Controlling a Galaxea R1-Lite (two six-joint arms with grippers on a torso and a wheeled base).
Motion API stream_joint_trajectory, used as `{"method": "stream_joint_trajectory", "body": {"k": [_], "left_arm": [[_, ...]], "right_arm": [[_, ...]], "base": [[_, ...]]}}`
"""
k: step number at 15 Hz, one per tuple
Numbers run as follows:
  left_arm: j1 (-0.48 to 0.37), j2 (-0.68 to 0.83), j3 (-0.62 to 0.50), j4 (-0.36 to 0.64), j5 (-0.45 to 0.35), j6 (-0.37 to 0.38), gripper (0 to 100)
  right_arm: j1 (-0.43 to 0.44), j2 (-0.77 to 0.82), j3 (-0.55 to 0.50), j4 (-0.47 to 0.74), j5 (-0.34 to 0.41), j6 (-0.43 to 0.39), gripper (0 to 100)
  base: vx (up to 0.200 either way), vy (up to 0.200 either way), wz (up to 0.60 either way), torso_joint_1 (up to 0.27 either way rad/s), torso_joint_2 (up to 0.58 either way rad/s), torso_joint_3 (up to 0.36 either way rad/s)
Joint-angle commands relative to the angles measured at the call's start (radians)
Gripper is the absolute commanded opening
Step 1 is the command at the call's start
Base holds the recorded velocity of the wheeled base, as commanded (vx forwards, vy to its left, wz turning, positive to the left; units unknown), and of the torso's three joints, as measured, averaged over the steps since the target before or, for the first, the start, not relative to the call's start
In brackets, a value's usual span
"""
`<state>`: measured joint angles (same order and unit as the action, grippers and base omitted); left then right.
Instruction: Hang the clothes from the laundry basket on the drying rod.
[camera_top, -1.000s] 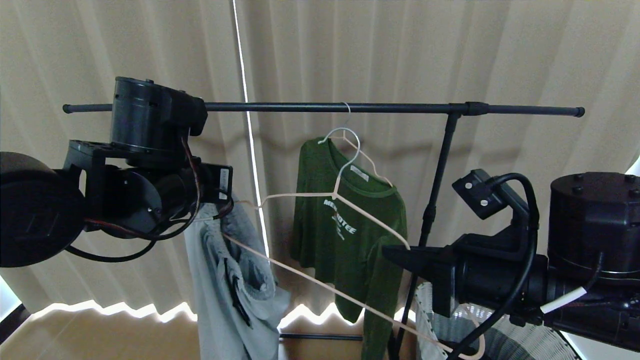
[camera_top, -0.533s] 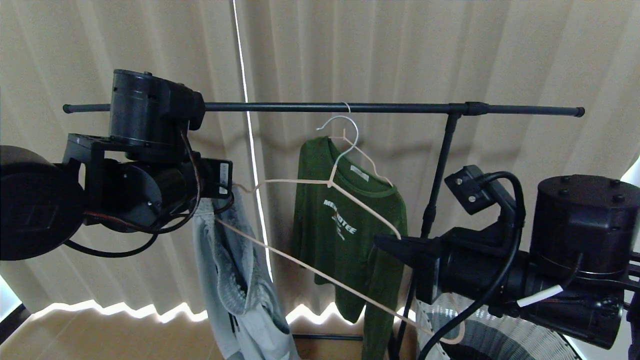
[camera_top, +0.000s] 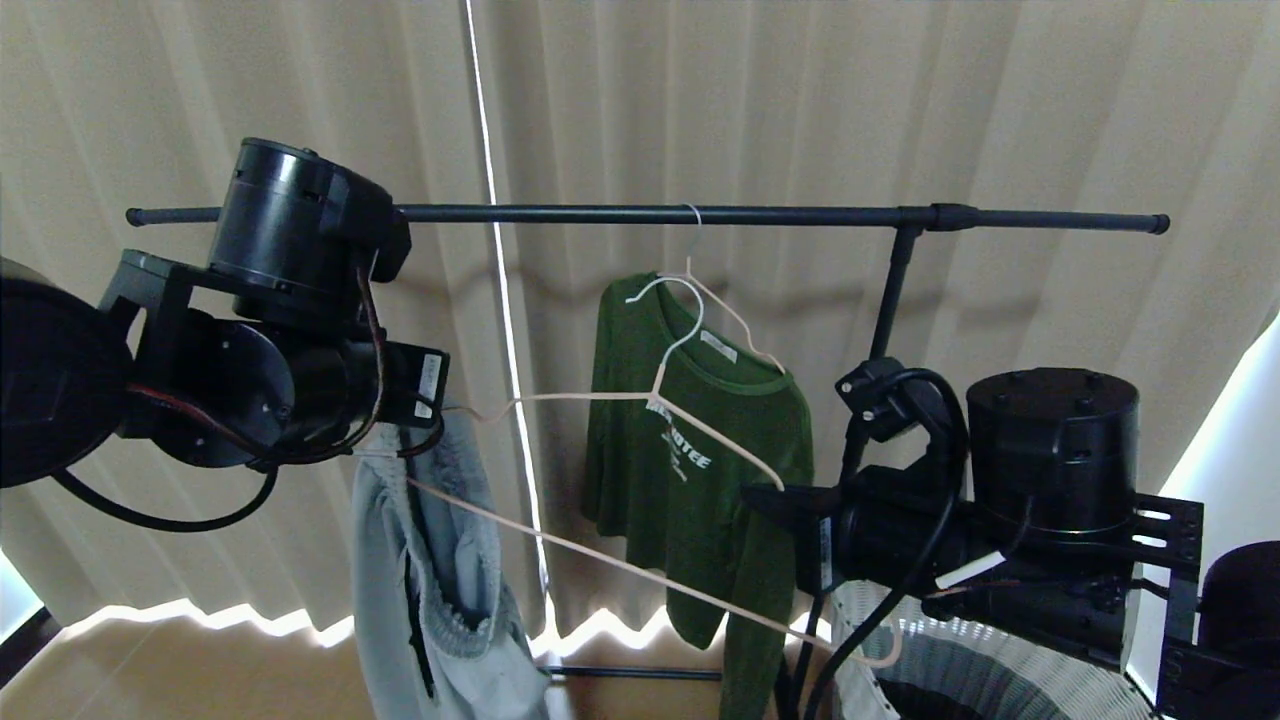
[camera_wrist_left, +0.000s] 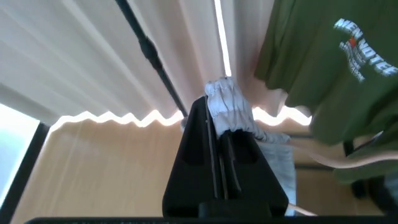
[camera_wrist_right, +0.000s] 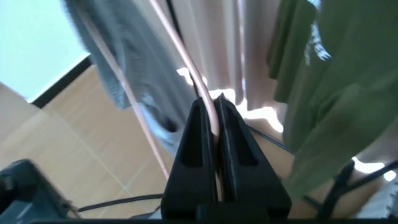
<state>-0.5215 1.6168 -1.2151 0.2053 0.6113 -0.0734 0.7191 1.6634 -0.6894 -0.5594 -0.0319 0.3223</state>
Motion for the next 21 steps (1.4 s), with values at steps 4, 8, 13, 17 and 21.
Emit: {"method": "stream_joint_trajectory", "body": {"k": [4, 8, 13, 17, 21], "left_arm": [[-0.038, 0.014, -0.037, -0.037, 0.001, -0.065, 0], [-0.080, 0.041, -0.064, -0.038, 0.012, -0.131, 0], [-0.104, 0.112, -0.087, -0.112, 0.147, -0.140, 0], [-0.149, 0.124, -0.101, -0.112, 0.147, -0.143, 0], [-0.173, 0.169, -0.190, -0.112, 0.147, -0.210, 0]], "right_arm": [[-0.009, 0.007, -0.022, 0.032, -0.031, 0.004, 0], [-0.017, 0.032, -0.084, 0.033, -0.168, 0.004, 0], [-0.032, 0.059, -0.136, 0.032, -0.283, 0.000, 0], [-0.017, 0.090, -0.154, 0.015, -0.292, -0.020, 0], [0.043, 0.162, -0.153, -0.091, -0.310, -0.060, 0]], "base": [[0.000, 0.000, 0.00, 0.000, 0.00, 0.000], [0.000, 0.000, 0.00, 0.000, 0.00, 0.000], [0.000, 0.000, 0.00, 0.000, 0.00, 0.000], [0.000, 0.000, 0.00, 0.000, 0.00, 0.000], [0.000, 0.000, 0.00, 0.000, 0.00, 0.000]]}}
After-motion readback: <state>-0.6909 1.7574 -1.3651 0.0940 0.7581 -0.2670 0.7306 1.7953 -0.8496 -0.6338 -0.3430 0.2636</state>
